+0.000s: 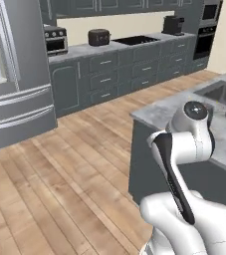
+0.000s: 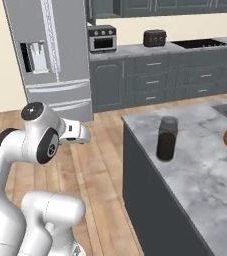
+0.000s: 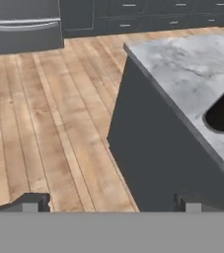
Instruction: Move the shaker and ketchup from the cabinet to the dining counter.
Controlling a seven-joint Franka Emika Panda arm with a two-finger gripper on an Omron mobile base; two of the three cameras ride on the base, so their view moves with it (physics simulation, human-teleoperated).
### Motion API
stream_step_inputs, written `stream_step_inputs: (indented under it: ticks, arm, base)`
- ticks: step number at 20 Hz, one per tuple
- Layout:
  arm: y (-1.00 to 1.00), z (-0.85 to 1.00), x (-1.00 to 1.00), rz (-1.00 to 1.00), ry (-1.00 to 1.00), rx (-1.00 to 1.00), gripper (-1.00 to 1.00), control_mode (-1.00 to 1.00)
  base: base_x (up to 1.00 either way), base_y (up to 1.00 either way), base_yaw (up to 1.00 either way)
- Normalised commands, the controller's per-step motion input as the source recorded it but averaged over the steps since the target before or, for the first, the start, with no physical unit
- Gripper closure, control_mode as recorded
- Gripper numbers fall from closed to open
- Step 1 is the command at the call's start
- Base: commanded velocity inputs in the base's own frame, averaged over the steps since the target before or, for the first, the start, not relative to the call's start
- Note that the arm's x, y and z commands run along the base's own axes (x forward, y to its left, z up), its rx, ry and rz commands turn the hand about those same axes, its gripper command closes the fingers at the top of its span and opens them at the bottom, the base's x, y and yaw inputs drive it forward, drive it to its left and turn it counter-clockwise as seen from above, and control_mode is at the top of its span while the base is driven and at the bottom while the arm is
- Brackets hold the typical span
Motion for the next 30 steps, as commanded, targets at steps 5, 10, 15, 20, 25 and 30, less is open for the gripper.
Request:
stream_step_inputs:
  ticks: [5,10,15,20,25,30]
  arm:
    - [0.00,0.00,0.00,0.00,0.00,0.00,-1.00,1.00]
    - [0.00,0.00,0.00,0.00,0.00,0.00,-1.00,1.00]
    - [0.00,0.00,0.00,0.00,0.00,0.00,-1.00,1.00]
    - [0.00,0.00,0.00,0.00,0.00,0.00,-1.00,1.00]
    - [0.00,0.00,0.00,0.00,0.00,0.00,-1.00,1.00]
    - [0.00,0.00,0.00,0.00,0.00,0.00,-1.00,1.00]
  base:
    - [0.61,0.73,0.04]
    - [0.70,0.69,0.00]
    - [0.71,0.64,-0.01]
    - [0.79,0.38,-0.23]
    - [0.76,0.35,-0.33]
    - [0.70,0.35,-0.39]
